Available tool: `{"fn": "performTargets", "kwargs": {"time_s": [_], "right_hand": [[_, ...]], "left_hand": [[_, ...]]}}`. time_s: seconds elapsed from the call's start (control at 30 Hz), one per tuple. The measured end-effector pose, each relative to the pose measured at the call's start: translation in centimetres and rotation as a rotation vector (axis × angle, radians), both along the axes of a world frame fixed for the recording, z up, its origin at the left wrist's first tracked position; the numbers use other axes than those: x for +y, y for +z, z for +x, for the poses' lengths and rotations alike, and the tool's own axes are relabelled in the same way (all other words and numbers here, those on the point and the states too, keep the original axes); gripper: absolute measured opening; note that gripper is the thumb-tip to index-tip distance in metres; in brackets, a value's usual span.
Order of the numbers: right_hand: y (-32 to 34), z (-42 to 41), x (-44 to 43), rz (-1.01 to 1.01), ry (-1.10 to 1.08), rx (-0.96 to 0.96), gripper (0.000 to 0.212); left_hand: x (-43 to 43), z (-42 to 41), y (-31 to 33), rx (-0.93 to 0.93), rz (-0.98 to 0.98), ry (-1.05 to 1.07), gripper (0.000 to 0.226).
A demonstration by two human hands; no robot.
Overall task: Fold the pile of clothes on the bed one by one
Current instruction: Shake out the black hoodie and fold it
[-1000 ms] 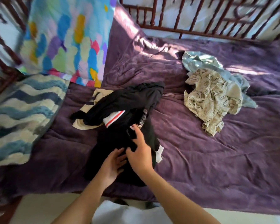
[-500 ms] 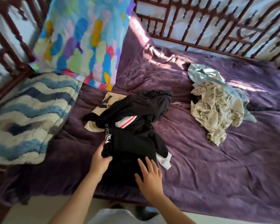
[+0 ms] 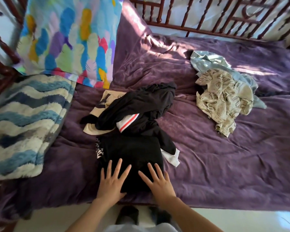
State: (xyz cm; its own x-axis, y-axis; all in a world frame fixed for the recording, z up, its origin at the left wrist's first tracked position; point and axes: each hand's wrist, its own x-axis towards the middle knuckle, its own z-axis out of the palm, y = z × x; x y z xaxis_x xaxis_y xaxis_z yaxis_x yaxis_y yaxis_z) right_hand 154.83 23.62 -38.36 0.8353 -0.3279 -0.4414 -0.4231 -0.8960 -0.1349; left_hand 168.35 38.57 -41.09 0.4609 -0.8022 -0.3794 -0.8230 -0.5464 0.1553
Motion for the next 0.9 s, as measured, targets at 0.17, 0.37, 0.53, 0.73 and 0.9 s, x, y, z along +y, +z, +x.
{"fn": "performTargets", "kwargs": {"time_s": [0.17, 0.37, 0.53, 0.73, 0.9], "right_hand": [[-1.6, 0.5, -0.1, -0.069, 0.089, -0.040, 0.153], [0.6, 1.5, -2.9, -0.145, 0.227, -0.157, 0.102], [6.8, 0.0, -6.2, -0.174, 0.250, -0.374, 0.073], [14.9, -7.7, -14.2, -0.439, 0.200, -0.547, 0.036], [21.4, -20.7, -20.4, -0.698, 0.128, -0.569, 0.040]], "left_hand": [[-0.1, 0.2, -1.0, 0.007, -0.076, -0.006, 0.131], [-1.2, -0.2, -0.3, -0.047, -0.163, 0.032, 0.117], [-4.5, -2.0, 1.5, -0.151, -0.431, -0.081, 0.098], [-15.9, -4.3, 8.2, -0.126, -0.909, -0.262, 0.046], [-26.4, -12.7, 16.1, -0.169, -1.059, -0.558, 0.062]]}}
